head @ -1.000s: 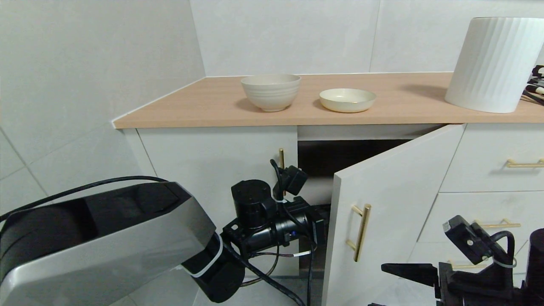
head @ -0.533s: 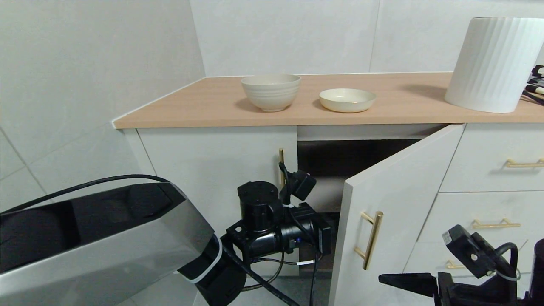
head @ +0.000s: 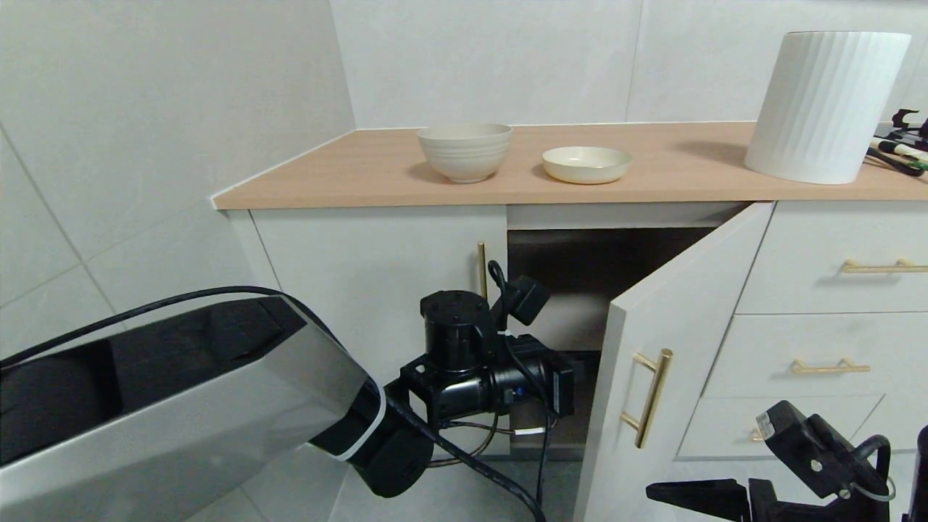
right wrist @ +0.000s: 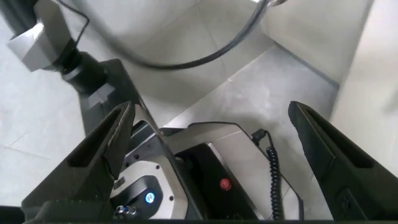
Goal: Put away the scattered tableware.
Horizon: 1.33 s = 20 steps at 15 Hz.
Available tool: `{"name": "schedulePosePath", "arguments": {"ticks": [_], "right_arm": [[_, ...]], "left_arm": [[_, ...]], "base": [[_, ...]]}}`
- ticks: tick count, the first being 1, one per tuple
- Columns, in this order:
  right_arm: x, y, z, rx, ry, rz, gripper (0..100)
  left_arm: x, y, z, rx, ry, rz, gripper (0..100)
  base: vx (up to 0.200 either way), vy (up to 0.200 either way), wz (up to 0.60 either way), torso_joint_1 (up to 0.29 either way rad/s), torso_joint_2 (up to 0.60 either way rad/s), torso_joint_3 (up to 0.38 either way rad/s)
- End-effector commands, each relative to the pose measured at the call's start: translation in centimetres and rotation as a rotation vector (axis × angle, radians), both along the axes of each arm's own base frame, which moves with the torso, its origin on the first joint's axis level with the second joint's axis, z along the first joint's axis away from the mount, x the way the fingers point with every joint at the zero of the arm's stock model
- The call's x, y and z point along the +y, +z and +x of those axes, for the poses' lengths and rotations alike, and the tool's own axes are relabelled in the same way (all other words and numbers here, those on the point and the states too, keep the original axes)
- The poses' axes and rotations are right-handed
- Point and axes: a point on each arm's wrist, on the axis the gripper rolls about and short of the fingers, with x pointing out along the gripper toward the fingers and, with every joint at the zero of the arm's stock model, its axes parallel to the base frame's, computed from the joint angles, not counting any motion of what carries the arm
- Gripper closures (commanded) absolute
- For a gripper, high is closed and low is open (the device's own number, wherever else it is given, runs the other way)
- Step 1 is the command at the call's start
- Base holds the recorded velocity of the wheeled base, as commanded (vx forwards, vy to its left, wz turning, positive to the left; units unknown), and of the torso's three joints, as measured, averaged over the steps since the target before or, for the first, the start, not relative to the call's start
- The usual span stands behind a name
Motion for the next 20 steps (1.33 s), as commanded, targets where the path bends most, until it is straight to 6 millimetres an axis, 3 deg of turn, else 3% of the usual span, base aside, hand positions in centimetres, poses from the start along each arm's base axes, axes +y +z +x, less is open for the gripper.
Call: {"name": "schedulePosePath", "arguments": {"ticks": [1,6,17,18,19,20], "right_arm": [[0.0,-0.1,0.0,0.003,0.001,-0.002,0],[0.0,0.0,0.0,0.002,0.001,-0.001,0],[0.2,0.1,-0.5,-0.005,0.029,0.005,0],[0.3,0.2,-1.0,-0.016,0.041,0.008,0],[0.1,0.5,-1.6,-0.030,0.063,0.026,0],[-0.2,1.1,-2.6,-0.055,0.101,0.056,0]], "left_arm": [[-0.5,-0.1,0.6,0.005,0.005,0.003,100],[-0.8,0.3,0.9,0.004,0.020,0.006,100],[-1.7,1.0,1.8,0.003,0.060,0.006,100],[-3.3,1.9,0.9,-0.013,0.066,-0.002,100],[-4.9,3.3,-3.5,-0.010,-0.077,-0.028,100],[-3.9,5.4,-7.2,0.049,-0.246,-0.053,100]], "base": [[0.000,0.000,0.00,0.000,0.00,0.000],[-0.120,0.000,0.00,0.004,0.00,0.000],[0.000,0.000,0.00,0.000,0.00,0.000],[0.000,0.000,0.00,0.000,0.00,0.000],[0.000,0.000,0.00,0.000,0.00,0.000],[0.000,0.000,0.00,0.000,0.00,0.000]]}}
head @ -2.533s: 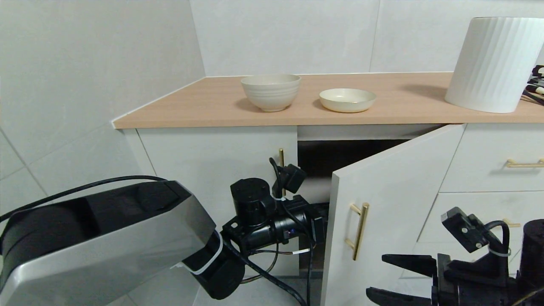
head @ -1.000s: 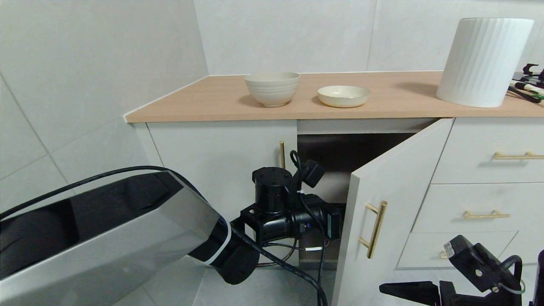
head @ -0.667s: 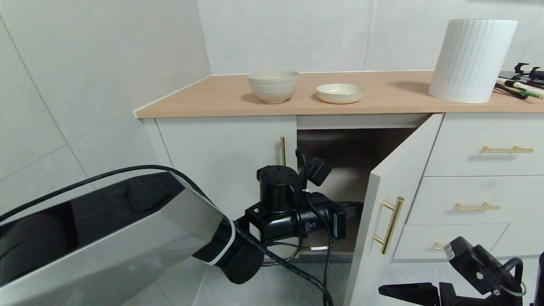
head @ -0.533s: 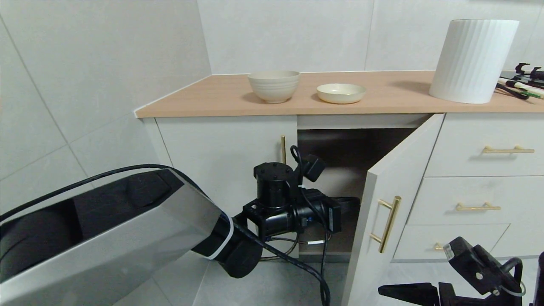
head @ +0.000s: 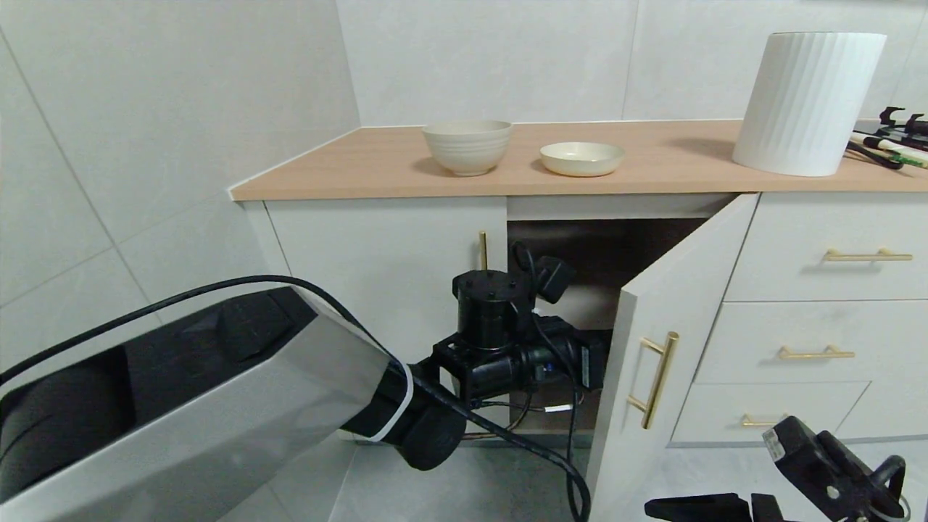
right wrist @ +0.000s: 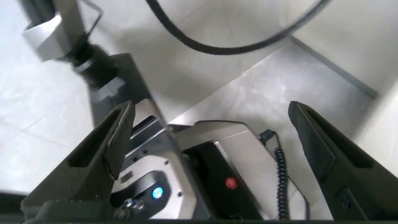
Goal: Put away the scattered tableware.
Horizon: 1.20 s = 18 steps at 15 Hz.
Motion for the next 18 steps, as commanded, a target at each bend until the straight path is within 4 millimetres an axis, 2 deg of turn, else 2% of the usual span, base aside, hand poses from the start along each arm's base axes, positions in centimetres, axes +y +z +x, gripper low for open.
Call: {"name": "schedulePosePath", "arguments": {"ticks": [1,2,3,4,5,7,10,12,13,15,17,18], "right_arm": [[-0.7,1.7,-2.4,-0.070,0.090,0.086,0],[-0.9,2.0,-2.6,-0.076,0.094,0.093,0],[-1.0,2.3,-2.7,-0.071,0.094,0.087,0],[-1.1,2.2,-2.8,-0.062,0.097,0.077,0],[-1.1,2.2,-2.8,-0.062,0.100,0.077,0],[-1.0,2.1,-2.8,-0.057,0.101,0.072,0],[-0.6,1.8,-2.5,-0.044,0.097,0.052,0],[0.3,2.6,-1.6,-0.059,0.085,0.067,0],[1.2,3.5,-0.4,-0.080,0.034,0.078,0],[3.0,4.8,3.6,-0.116,-0.145,0.077,0],[4.0,5.8,5.8,-0.141,-0.200,0.097,0],[4.5,7.3,8.2,-0.159,-0.252,0.108,0]], "left_arm": [[1.5,5.3,-9.3,0.104,-0.420,-0.068,100],[3.1,5.5,-8.0,0.117,-0.387,-0.071,100],[5.1,4.8,-5.1,0.117,-0.272,-0.068,100],[5.7,3.8,-3.9,0.129,-0.234,-0.055,100],[5.6,3.0,-3.5,0.128,-0.225,-0.050,100],[5.7,2.7,-3.6,0.113,-0.212,-0.055,100],[8.5,3.4,-2.5,0.027,-0.050,-0.072,100],[10.9,4.6,-2.8,-0.063,0.080,-0.071,100],[12.3,5.5,-3.1,-0.119,0.129,-0.064,100],[15.6,7.7,-4.3,-0.197,0.222,-0.066,100],[17.8,8.8,-5.4,-0.195,0.273,-0.059,100],[21.0,10.0,-6.9,-0.163,0.353,-0.027,100]], "base": [[0.000,0.000,0.00,0.000,0.00,0.000],[0.000,0.000,0.00,0.000,0.00,0.000],[0.000,0.000,0.00,0.000,0.00,0.000],[0.000,0.000,0.00,0.000,0.00,0.000],[0.000,0.000,0.00,0.000,0.00,0.000],[0.000,0.000,0.00,0.000,0.00,0.000],[0.000,0.000,0.00,0.000,0.00,0.000],[0.000,0.000,0.00,0.000,0.00,0.000],[0.000,0.000,0.00,0.000,0.00,0.000],[0.000,0.000,0.00,0.000,0.00,0.000],[0.000,0.000,0.00,0.000,0.00,0.000],[0.000,0.000,0.00,0.000,0.00,0.000]]}}
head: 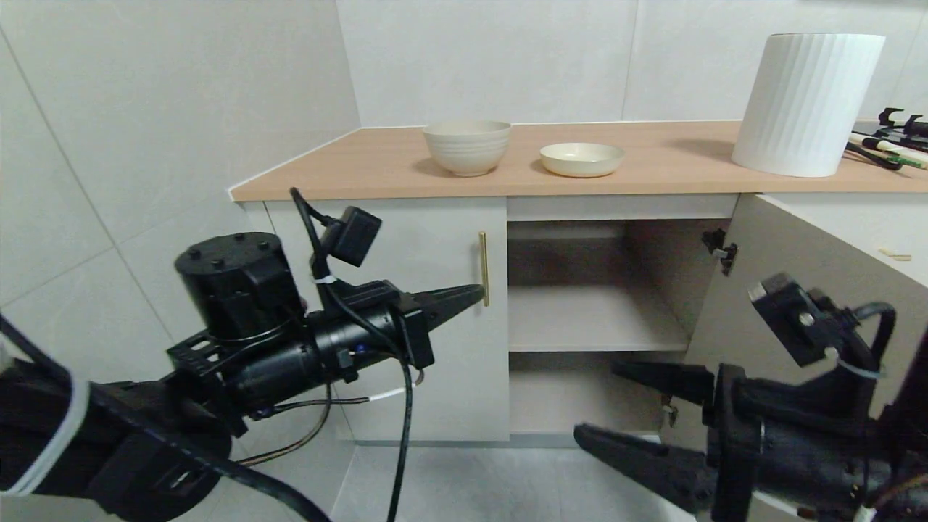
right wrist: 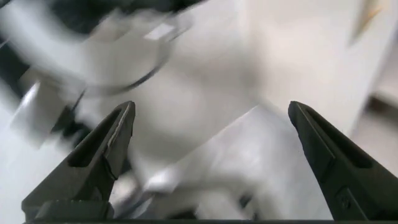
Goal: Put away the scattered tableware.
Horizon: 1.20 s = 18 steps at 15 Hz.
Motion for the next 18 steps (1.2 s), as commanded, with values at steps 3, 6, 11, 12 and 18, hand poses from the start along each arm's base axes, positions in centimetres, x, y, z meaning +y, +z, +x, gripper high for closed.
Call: {"name": "schedulePosePath", "arguments": {"ticks": [3,6,11,12,18], "right_arm": [[1.6,3.5,6.1,0.047,-0.180,-0.055,0],[2.8,5.6,8.5,0.007,-0.335,-0.072,0],[1.1,6.3,7.6,0.078,-0.418,-0.166,0],[0.5,6.8,6.9,0.085,-0.452,-0.184,0],[-2.0,9.9,4.2,0.094,-0.477,-0.189,0]], "left_arm": [[8.1,4.7,-5.2,0.035,0.257,0.021,100],[8.6,6.3,-5.9,0.049,0.375,0.031,100],[8.6,7.0,-5.4,0.141,0.475,0.088,0],[8.6,7.1,-5.4,0.137,0.469,0.085,0],[8.5,7.7,-5.5,0.101,0.465,0.066,0]], "base": [[0.000,0.000,0.00,0.000,0.00,0.000],[0.000,0.000,0.00,0.000,0.00,0.000],[0.000,0.000,0.00,0.000,0.00,0.000],[0.000,0.000,0.00,0.000,0.00,0.000],[0.000,0.000,0.00,0.000,0.00,0.000]]}}
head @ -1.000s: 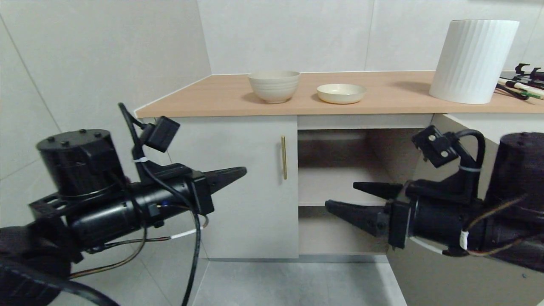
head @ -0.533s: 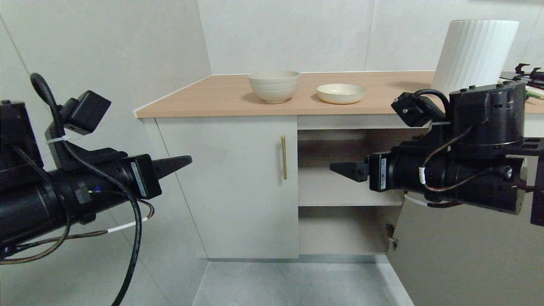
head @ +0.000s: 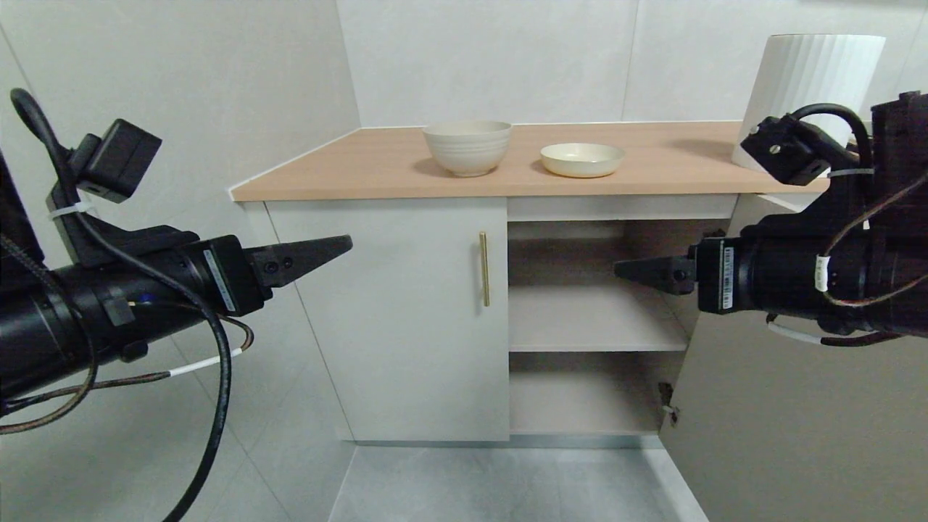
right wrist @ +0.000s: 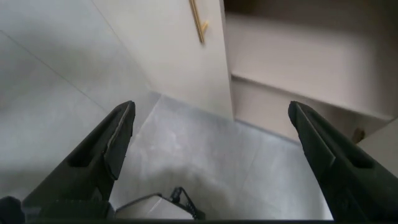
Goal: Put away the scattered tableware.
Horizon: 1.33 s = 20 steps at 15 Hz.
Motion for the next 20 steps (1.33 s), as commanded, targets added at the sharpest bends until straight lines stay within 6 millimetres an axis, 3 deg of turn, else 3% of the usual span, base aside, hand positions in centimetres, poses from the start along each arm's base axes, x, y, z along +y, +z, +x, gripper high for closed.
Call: {"name": "schedulePosePath", "arguments": {"ticks": [1,4,18,20], "right_arm": [[-0.6,1.0,-0.7,-0.031,-0.004,0.023,0],[-0.6,1.0,-0.7,-0.030,-0.004,0.022,0],[-1.1,1.0,-1.2,-0.027,-0.013,0.042,0],[-1.4,1.2,-1.7,-0.035,-0.004,0.045,0]], "left_arm": [[-0.1,0.0,-0.1,0.000,-0.004,0.001,0],[-0.1,-0.2,-0.1,-0.012,-0.011,0.051,0],[-0.1,0.1,-0.3,-0.023,-0.015,0.056,0],[-0.1,0.1,-0.4,-0.026,-0.014,0.054,0]], "base": [[0.000,0.000,0.00,0.000,0.00,0.000],[0.000,0.000,0.00,0.000,0.00,0.000],[0.200,0.000,0.00,0.003,0.00,0.002],[0.000,0.000,0.00,0.000,0.00,0.000]]}}
